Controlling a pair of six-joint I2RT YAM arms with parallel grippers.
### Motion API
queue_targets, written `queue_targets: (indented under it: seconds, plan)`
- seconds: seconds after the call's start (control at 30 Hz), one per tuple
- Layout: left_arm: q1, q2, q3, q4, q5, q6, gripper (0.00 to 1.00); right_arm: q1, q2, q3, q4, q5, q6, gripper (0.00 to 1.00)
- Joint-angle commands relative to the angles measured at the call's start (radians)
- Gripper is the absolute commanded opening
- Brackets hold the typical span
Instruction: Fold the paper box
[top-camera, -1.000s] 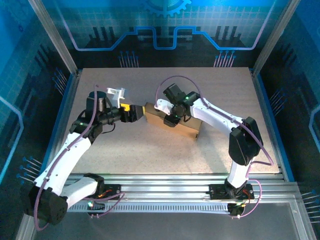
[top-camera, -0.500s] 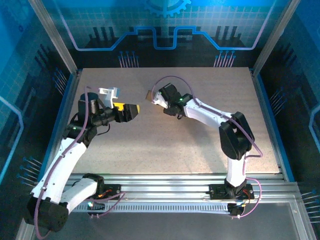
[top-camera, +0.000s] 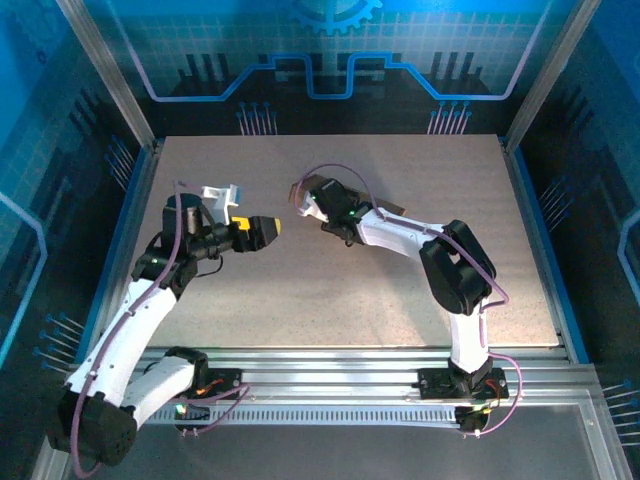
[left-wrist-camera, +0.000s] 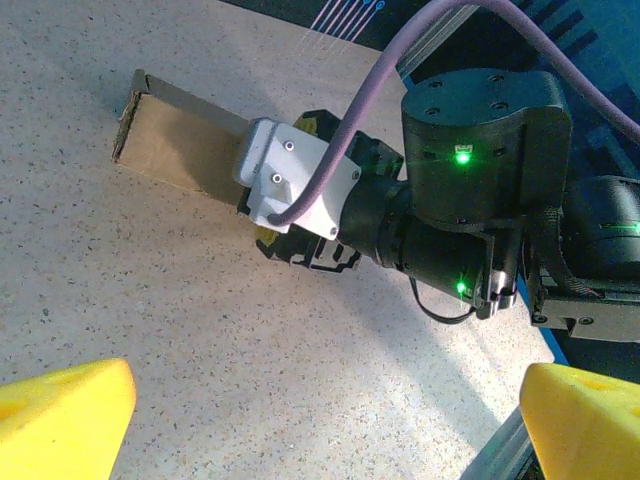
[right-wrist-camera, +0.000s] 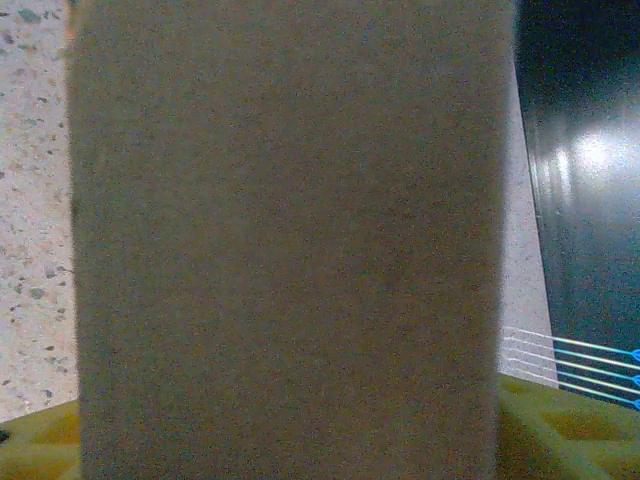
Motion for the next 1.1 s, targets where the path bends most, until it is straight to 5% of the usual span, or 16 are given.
queue_targets:
  seconds: [0.0,0.13,0.47,1.07]
  plan:
    - [0.010,0.002,-0.018,0.051,0.034,-0.027,0.99,0.017,-0.009,-0.013,-0.023,-0.036,0.049,0.75]
    - [0.010,0.010,-0.018,0.052,0.033,-0.026,0.99,0.026,-0.029,-0.029,-0.068,-0.093,0.115,0.90]
    - [0.010,0.032,-0.018,0.071,0.034,-0.048,0.99,0.014,-0.175,-0.079,-0.196,-0.476,0.370,0.99]
    - [0.016,0.043,-0.049,0.076,-0.199,0.048,0.99,-0.150,-0.725,-0.476,-0.049,-0.370,0.819,1.00]
